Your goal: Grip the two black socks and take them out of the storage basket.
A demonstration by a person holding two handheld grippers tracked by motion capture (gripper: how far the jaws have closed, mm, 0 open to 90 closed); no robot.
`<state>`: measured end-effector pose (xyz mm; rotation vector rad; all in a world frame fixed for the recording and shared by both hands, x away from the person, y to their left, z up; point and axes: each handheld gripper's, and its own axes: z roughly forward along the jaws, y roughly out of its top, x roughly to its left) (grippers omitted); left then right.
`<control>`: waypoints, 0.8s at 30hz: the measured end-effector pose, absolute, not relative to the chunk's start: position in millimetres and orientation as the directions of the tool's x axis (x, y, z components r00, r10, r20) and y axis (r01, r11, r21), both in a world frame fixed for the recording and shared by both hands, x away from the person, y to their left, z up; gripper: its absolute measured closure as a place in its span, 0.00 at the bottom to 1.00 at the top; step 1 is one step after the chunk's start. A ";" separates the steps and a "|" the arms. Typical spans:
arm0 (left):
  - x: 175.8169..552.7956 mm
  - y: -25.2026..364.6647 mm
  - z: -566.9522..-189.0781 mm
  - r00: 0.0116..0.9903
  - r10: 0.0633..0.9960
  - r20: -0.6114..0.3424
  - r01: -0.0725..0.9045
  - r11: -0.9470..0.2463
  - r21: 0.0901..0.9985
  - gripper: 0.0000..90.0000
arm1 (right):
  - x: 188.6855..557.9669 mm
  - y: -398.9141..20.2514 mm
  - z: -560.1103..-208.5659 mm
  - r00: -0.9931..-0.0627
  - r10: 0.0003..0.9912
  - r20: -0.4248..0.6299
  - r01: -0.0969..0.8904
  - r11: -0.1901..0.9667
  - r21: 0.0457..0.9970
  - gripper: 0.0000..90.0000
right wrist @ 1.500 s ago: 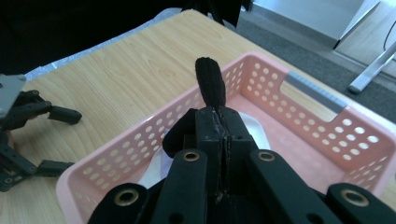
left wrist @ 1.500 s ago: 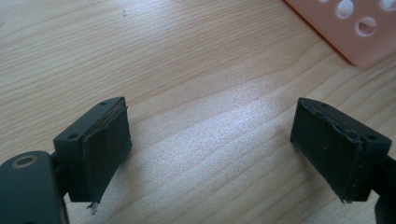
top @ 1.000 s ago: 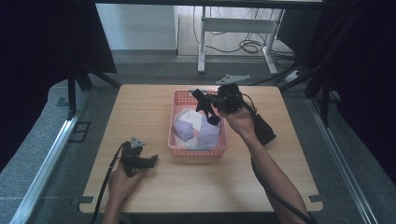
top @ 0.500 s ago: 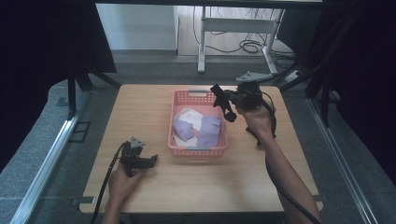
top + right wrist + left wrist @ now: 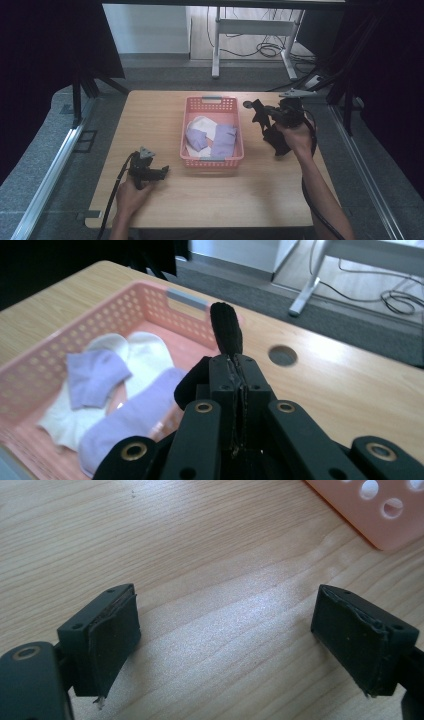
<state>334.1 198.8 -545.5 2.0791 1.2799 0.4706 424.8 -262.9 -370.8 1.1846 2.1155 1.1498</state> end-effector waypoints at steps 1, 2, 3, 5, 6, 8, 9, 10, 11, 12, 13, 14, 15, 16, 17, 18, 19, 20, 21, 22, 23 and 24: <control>333.9 198.6 -545.6 0.458 0.888 -0.032 0.658 -0.315 0.684 0.13 | 424.0 -268.3 -373.6 -0.518 0.855 0.022 0.480 0.269 0.835 0.97; 333.9 198.6 -545.6 0.459 0.888 -0.032 0.658 -0.315 0.684 0.13 | 423.4 -271.9 -375.9 -0.509 0.860 0.030 0.485 0.259 0.835 0.97; 333.9 198.6 -545.6 0.458 0.888 -0.032 0.658 -0.315 0.684 0.13 | 422.3 -279.2 -380.8 -0.496 0.868 0.029 0.495 0.255 0.830 0.97; 333.9 198.6 -545.6 0.459 0.888 -0.032 0.658 -0.315 0.684 0.13 | 421.3 -287.1 -387.3 -0.479 0.878 0.027 0.508 0.252 0.824 0.97; 333.9 198.6 -545.6 0.459 0.888 -0.032 0.658 -0.315 0.684 0.13 | 421.1 -290.2 -390.4 -0.471 0.881 0.030 0.514 0.247 0.821 0.97; 333.9 198.5 -545.6 0.458 0.888 -0.033 0.658 -0.314 0.685 0.13 | 420.4 -297.6 -400.4 -0.450 0.893 0.020 0.533 0.250 0.808 0.97; 333.9 198.5 -545.6 0.458 0.888 -0.033 0.658 -0.314 0.685 0.13 | 420.5 -300.4 -405.5 -0.445 0.895 0.021 0.541 0.250 0.803 0.97; 333.9 198.6 -545.6 0.459 0.888 -0.033 0.658 -0.314 0.684 0.13 | 420.7 -302.7 -410.8 -0.440 0.898 0.023 0.548 0.248 0.799 0.97; 333.9 198.5 -545.5 0.458 0.888 -0.033 0.658 -0.314 0.684 0.13 | 420.7 -304.2 -416.3 -0.434 0.900 0.026 0.559 0.246 0.792 0.97; 333.9 198.5 -545.5 0.458 0.888 -0.033 0.658 -0.314 0.684 0.13 | 421.0 -305.2 -422.3 -0.431 0.902 0.028 0.567 0.246 0.786 0.97; 333.9 198.5 -545.5 0.458 0.888 -0.033 0.658 -0.314 0.684 0.13 | 421.3 -305.6 -428.4 -0.431 0.902 0.035 0.577 0.246 0.779 0.97; 333.9 198.5 -545.5 0.458 0.888 -0.033 0.658 -0.314 0.684 0.13 | 421.6 -305.4 -434.6 -0.432 0.901 0.037 0.588 0.250 0.770 0.97; 333.9 198.5 -545.5 0.458 0.888 -0.033 0.658 -0.314 0.684 0.13 | 421.9 -305.0 -440.7 -0.434 0.900 0.037 0.597 0.257 0.760 0.97; 333.9 198.5 -545.6 0.458 0.888 -0.033 0.658 -0.314 0.684 0.13 | 422.1 -304.6 -445.2 -0.434 0.900 0.042 0.605 0.256 0.754 0.97; 333.9 198.5 -545.6 0.458 0.888 -0.033 0.658 -0.314 0.685 0.13 | 422.5 -303.9 -451.0 -0.435 0.899 0.050 0.614 0.256 0.746 0.97; 333.9 198.5 -545.6 0.458 0.888 -0.033 0.658 -0.314 0.685 0.13 | 422.9 -303.1 -456.5 -0.437 0.898 0.056 0.624 0.257 0.738 0.97; 333.9 198.5 -545.7 0.458 0.888 -0.033 0.657 -0.313 0.685 0.13 | 423.4 -302.0 -461.9 -0.439 0.897 0.060 0.633 0.261 0.729 0.97; 333.9 198.5 -545.7 0.458 0.888 -0.033 0.657 -0.313 0.685 0.13 | 424.1 -300.7 -468.3 -0.442 0.894 0.068 0.644 0.263 0.718 0.96; 333.9 198.5 -545.6 0.458 0.888 -0.033 0.657 -0.314 0.685 0.13 | 424.4 -299.3 -473.3 -0.447 0.891 0.076 0.653 0.267 0.709 0.96; 333.9 198.5 -545.6 0.458 0.888 -0.033 0.657 -0.314 0.685 0.13 | 424.5 -297.7 -477.9 -0.446 0.892 0.074 0.661 0.272 0.699 0.96; 333.9 198.5 -545.7 0.458 0.888 -0.033 0.657 -0.313 0.685 0.13 | 424.6 -296.6 -481.2 -0.446 0.892 0.073 0.666 0.276 0.693 0.95; 333.9 198.5 -545.6 0.458 0.888 -0.033 0.657 -0.314 0.685 0.13 | 424.9 -295.0 -486.8 -0.450 0.890 0.081 0.675 0.279 0.683 0.95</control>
